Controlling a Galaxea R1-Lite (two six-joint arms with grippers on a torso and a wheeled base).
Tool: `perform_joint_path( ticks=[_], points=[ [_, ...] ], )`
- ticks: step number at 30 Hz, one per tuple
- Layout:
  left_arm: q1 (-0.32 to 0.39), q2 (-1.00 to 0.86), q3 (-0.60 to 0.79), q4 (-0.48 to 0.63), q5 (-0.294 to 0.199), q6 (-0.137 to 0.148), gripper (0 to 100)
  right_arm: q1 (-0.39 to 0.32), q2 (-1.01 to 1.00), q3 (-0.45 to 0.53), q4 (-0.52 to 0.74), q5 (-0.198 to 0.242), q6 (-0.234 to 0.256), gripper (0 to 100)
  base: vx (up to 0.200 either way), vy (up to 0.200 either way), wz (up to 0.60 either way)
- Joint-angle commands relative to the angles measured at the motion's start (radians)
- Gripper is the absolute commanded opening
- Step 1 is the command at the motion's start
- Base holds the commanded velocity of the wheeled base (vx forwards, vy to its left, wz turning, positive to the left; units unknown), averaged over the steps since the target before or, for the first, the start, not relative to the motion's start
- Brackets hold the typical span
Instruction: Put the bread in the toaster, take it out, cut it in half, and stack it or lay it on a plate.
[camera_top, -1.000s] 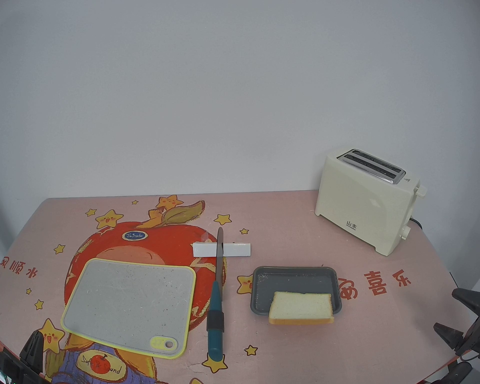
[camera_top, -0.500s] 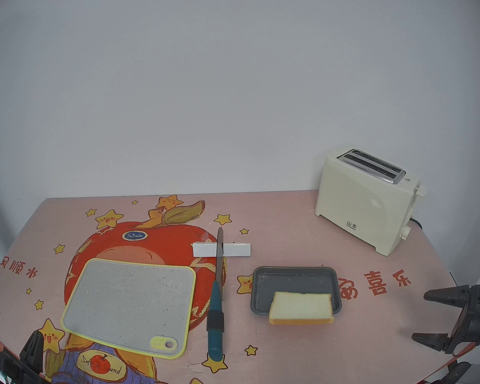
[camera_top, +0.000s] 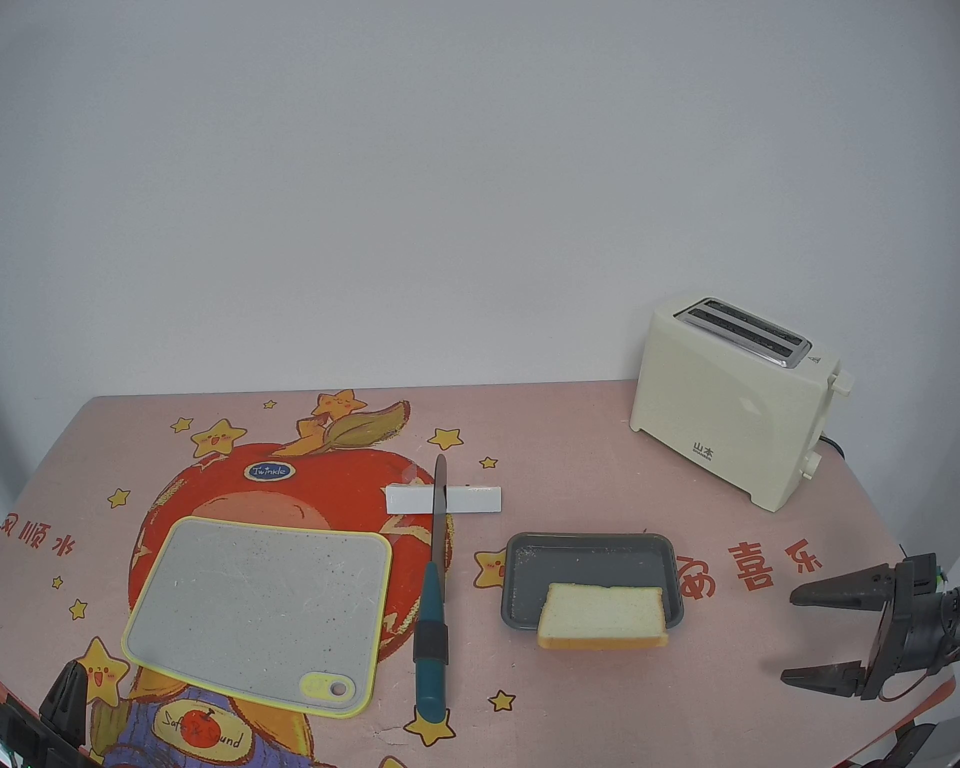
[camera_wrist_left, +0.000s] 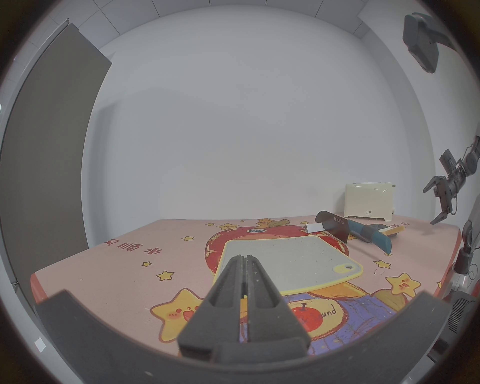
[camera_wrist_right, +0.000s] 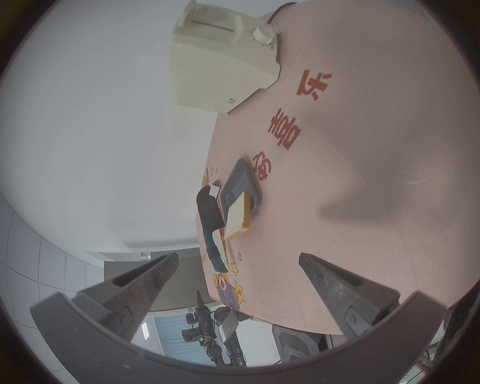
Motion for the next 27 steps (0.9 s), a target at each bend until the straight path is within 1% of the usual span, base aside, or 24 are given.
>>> perform_joint_path(
  ticks=[1, 3, 8, 10, 12, 16, 18, 19, 20, 21, 23, 27],
  points=[
    [0.0, 0.001, 0.016, 0.0, 0.001, 0.0, 0, 0.051, 0.1, 0.0, -0.037, 0.0, 0.002, 100, 0.0, 0.0, 0.0],
    [0.0, 0.001, 0.016, 0.0, 0.001, 0.0, 0, 0.059, 0.126, 0.002, -0.052, 0.001, 0.002, 100, 0.0, 0.0, 0.0],
    [0.0, 0.001, 0.016, 0.0, 0.001, 0.0, 0, 0.066, 0.223, 0.002, -0.152, 0.012, 0.002, 100, 0.0, 0.0, 0.0],
    [0.0, 0.001, 0.016, 0.0, 0.001, 0.0, 0, 0.091, 0.256, 0.002, -0.178, 0.021, 0.003, 100, 0.0, 0.0, 0.0],
    [0.0, 0.001, 0.016, 0.0, 0.001, 0.0, 0, 0.108, 0.279, 0.002, -0.193, 0.021, 0.008, 100, 0.0, 0.0, 0.0],
    [0.0, 0.001, 0.016, 0.0, 0.001, 0.0, 0, 0.155, 0.319, 0.0, -0.262, 0.021, 0.066, 100, 0.0, 0.0, 0.0],
    [0.0, 0.001, 0.016, 0.0, -0.001, 0.0, 0, 0.183, 0.321, 0.002, -0.301, 0.021, 0.106, 100, 0.0, 0.0, 0.0],
    [0.0, 0.001, 0.016, 0.0, -0.001, 0.0, 0, 0.212, 0.321, 0.002, -0.322, 0.021, 0.138, 100, 0.0, 0.0, 0.0],
    [0.0, 0.001, 0.016, 0.0, -0.001, 0.0, 0, 0.212, 0.321, 0.002, -0.322, 0.021, 0.138, 100, 0.0, 0.0, 0.0],
    [0.0, 0.001, 0.016, 0.0, -0.001, 0.0, 0, 0.255, 0.321, 0.002, -0.35, 0.02, 0.178, 100, 0.0, 0.0, 0.0],
    [0.0, 0.001, 0.016, 0.0, -0.001, 0.0, 0, 0.264, 0.325, 0.003, -0.374, 0.018, 0.203, 100, 0.0, 0.0, 0.0],
    [0.0, 0.001, 0.016, 0.0, 0.001, 0.0, 0, 0.267, 0.339, 0.002, -0.39, 0.02, 0.233, 100, 0.0, 0.0, 0.0]
  ],
)
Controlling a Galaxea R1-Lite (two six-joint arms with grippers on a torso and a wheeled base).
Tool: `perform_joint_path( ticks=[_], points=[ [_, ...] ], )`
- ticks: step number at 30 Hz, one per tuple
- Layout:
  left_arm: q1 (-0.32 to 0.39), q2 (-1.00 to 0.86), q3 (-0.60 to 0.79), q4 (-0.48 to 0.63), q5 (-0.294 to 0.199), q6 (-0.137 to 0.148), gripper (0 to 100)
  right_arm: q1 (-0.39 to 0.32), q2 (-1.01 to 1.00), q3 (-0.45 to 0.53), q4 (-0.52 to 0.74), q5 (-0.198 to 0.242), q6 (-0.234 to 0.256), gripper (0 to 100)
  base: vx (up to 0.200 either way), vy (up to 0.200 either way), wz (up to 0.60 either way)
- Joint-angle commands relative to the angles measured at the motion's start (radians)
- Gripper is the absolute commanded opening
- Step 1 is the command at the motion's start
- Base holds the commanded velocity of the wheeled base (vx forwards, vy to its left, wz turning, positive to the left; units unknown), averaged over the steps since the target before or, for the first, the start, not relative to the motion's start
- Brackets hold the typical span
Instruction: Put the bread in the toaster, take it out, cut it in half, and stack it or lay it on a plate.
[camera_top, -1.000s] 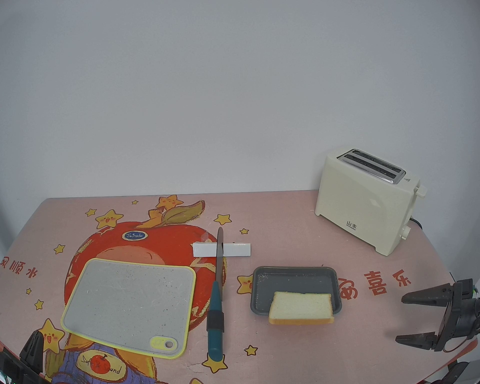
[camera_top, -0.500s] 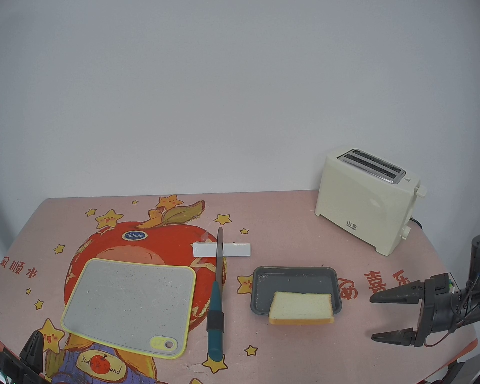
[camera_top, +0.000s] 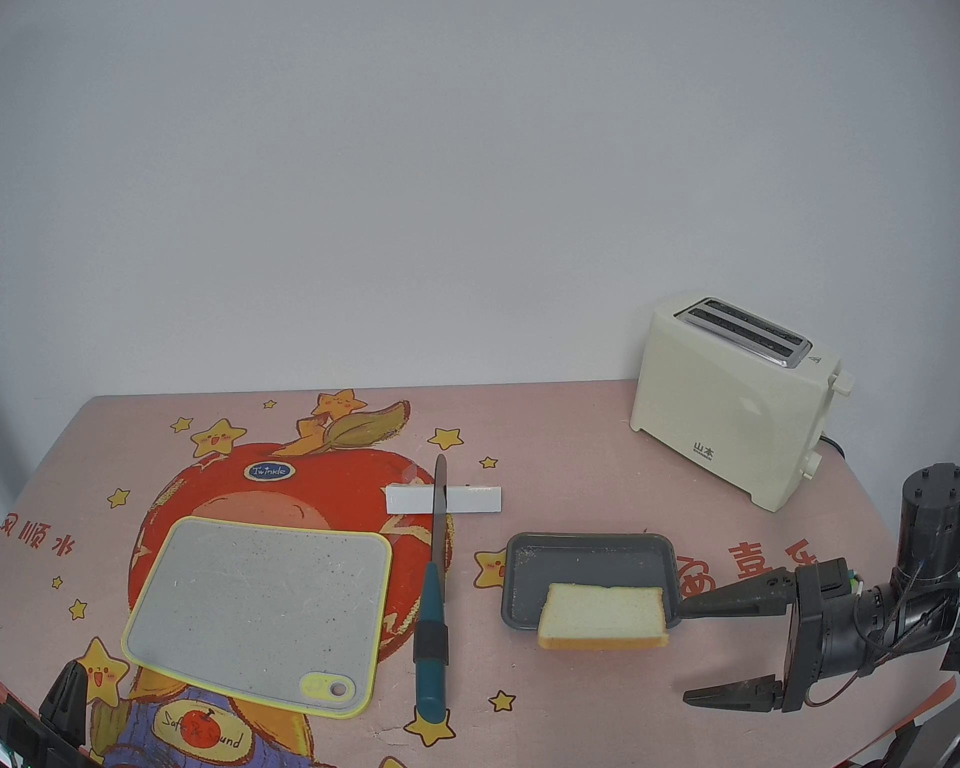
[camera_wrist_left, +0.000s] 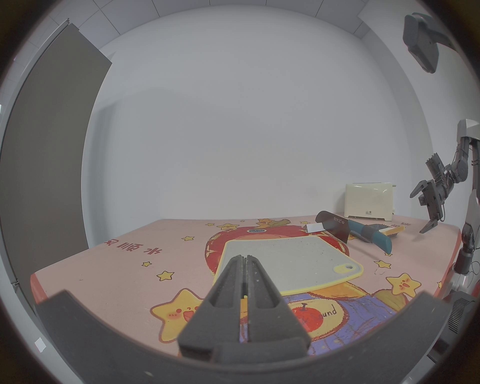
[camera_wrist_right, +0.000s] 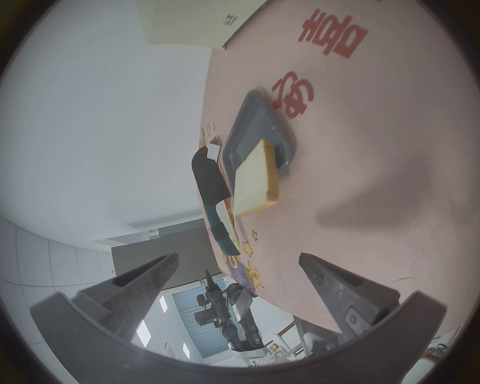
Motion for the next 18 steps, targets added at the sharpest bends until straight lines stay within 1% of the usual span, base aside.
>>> perform_joint_path(
  ticks=[1, 5, 10, 18],
  points=[
    [0.0, 0.001, 0.016, 0.0, 0.001, 0.0, 0, 0.025, 0.025, -0.003, -0.012, 0.0, 0.021, 100, 0.0, 0.0, 0.0],
    [0.0, 0.001, 0.016, 0.0, 0.001, 0.0, 0, 0.052, 0.059, 0.0, -0.077, -0.001, 0.064, 100, 0.0, 0.0, 0.0],
    [0.0, 0.001, 0.016, 0.0, 0.001, 0.0, 0, 0.077, 0.117, 0.006, -0.143, -0.007, 0.07, 100, 0.0, 0.0, 0.0],
    [0.0, 0.001, 0.016, 0.0, -0.001, 0.0, 0, 0.068, 0.163, -0.011, -0.163, -0.006, 0.073, 100, 0.0, 0.0, 0.0]
  ],
)
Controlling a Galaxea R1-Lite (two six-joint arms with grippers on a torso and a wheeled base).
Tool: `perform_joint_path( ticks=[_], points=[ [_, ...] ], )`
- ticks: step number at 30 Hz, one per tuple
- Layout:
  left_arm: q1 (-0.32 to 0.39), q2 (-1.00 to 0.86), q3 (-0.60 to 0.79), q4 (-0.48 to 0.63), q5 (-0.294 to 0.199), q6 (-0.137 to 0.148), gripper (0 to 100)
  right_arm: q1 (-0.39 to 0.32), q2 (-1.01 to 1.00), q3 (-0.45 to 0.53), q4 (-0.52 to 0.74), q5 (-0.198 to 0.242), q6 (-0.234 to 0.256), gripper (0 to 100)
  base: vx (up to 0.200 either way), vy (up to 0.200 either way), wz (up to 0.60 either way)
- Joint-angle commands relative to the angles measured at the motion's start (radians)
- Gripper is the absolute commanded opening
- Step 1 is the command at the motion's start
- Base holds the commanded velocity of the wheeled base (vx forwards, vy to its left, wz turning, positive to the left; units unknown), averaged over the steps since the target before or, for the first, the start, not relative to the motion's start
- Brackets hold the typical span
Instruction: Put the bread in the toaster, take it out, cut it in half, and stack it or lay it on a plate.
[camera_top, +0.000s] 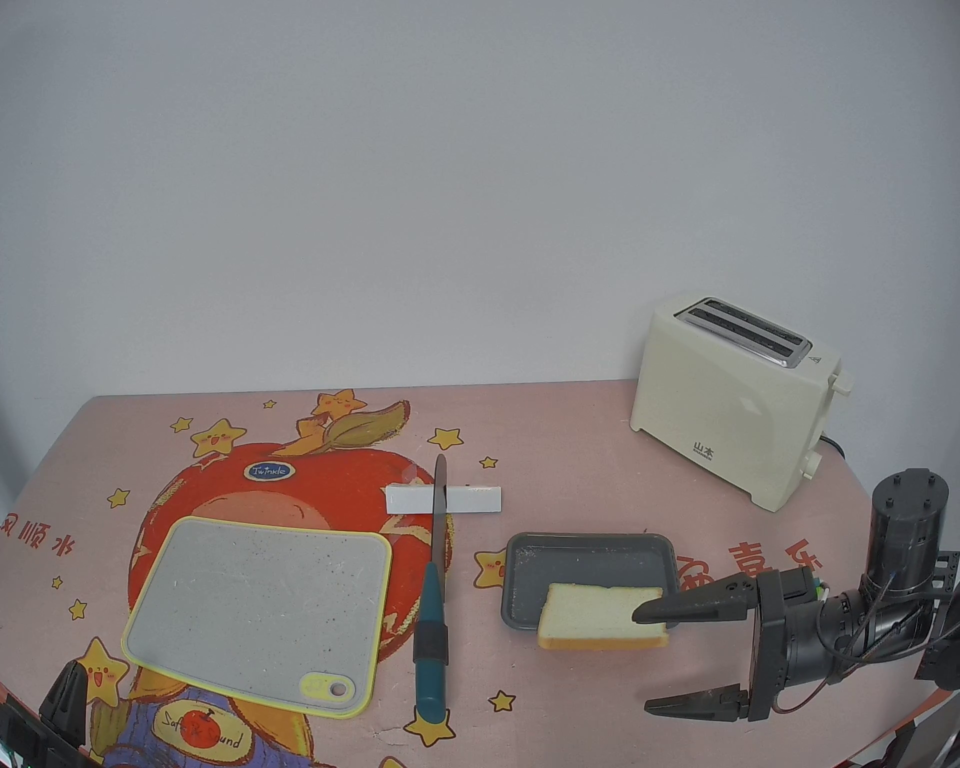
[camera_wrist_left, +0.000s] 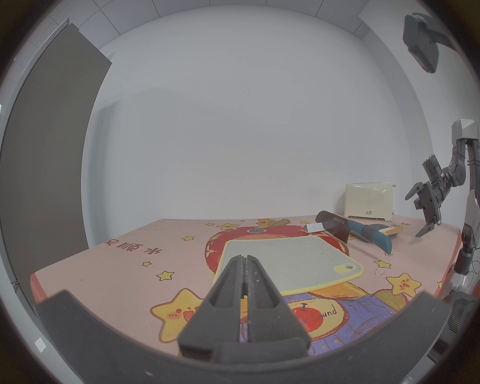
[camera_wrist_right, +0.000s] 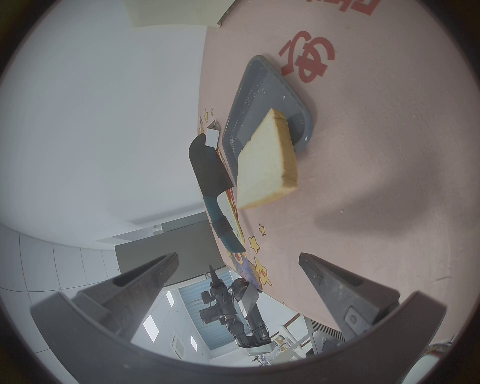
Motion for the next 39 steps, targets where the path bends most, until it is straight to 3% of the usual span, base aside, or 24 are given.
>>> perform_joint_path(
  ticks=[1, 18, 39],
  points=[
    [0.0, 0.001, 0.016, 0.0, 0.001, 0.0, 0, -0.003, 0.051, -0.008, -0.02, 0.001, 0.001, 100, 0.0, 0.0, 0.0],
    [0.0, 0.001, 0.016, 0.0, -0.001, 0.0, 0, -0.035, 0.096, -0.009, -0.067, 0.015, 0.004, 100, 0.0, 0.0, 0.0],
    [0.0, 0.001, 0.016, 0.0, 0.001, 0.0, 0, -0.079, 0.159, -0.092, -0.067, 0.013, 0.009, 100, 0.0, 0.0, 0.0]
  ],
)
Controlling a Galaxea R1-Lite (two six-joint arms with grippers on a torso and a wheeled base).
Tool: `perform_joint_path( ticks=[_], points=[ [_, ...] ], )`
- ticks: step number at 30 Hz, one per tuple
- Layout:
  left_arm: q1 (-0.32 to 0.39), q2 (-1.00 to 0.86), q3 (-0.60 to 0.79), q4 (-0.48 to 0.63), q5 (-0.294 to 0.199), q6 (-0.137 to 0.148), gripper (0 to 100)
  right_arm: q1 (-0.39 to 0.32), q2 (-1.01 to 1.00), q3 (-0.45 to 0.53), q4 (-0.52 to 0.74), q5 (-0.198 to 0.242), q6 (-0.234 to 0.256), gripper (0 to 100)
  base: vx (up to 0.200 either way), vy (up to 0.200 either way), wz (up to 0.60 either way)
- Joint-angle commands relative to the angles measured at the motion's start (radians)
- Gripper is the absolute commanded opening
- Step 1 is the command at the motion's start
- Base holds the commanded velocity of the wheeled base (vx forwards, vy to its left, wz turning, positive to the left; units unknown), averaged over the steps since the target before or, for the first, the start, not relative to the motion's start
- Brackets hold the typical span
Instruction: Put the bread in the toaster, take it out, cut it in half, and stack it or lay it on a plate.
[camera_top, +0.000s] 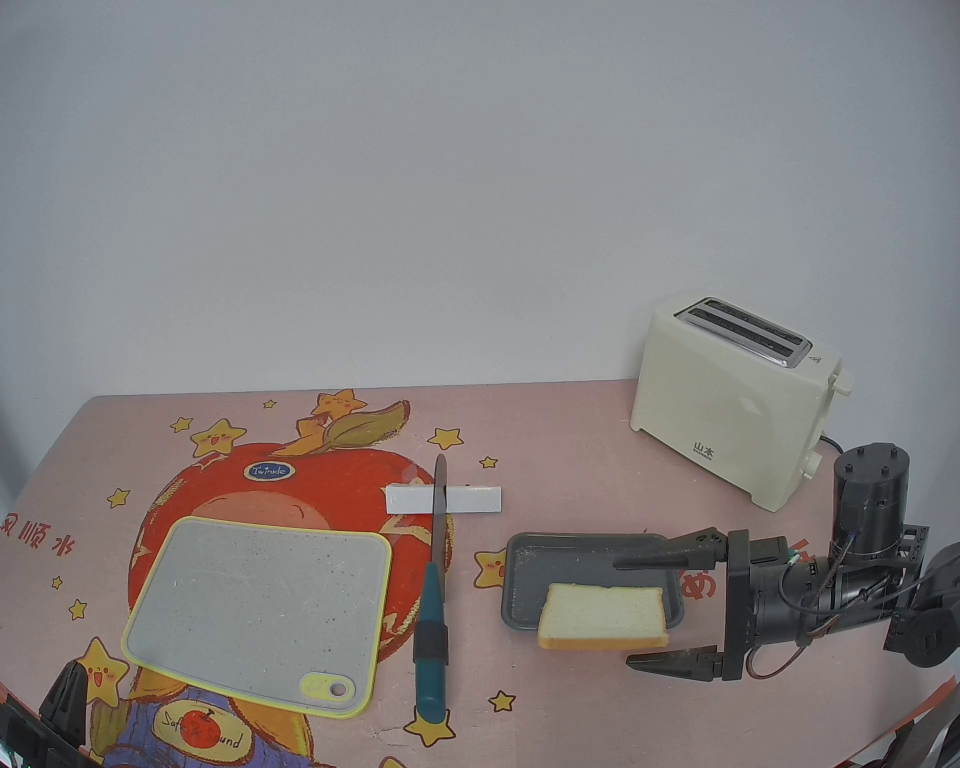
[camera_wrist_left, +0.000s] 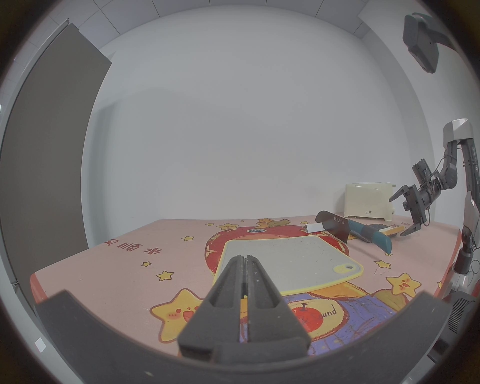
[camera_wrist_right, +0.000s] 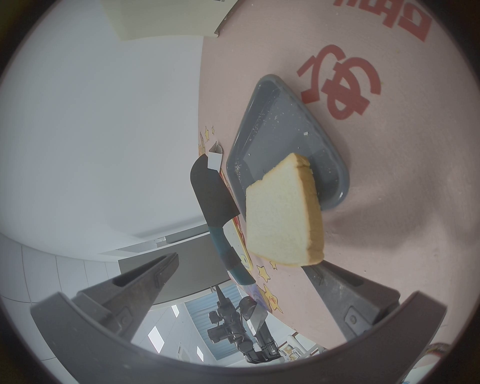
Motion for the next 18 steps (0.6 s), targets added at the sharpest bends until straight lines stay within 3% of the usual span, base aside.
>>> perform_joint_path(
  ticks=[1, 18],
  points=[
    [0.0, 0.001, 0.016, 0.0, -0.001, 0.0, 0, -0.002, 0.017, -0.009, 0.0, 0.0, 0.0, 100, 0.0, 0.0, 0.0],
    [0.0, 0.001, 0.016, 0.0, 0.001, 0.0, 0, -0.002, 0.025, -0.024, 0.001, -0.001, -0.002, 100, 0.0, 0.0, 0.0]
  ],
)
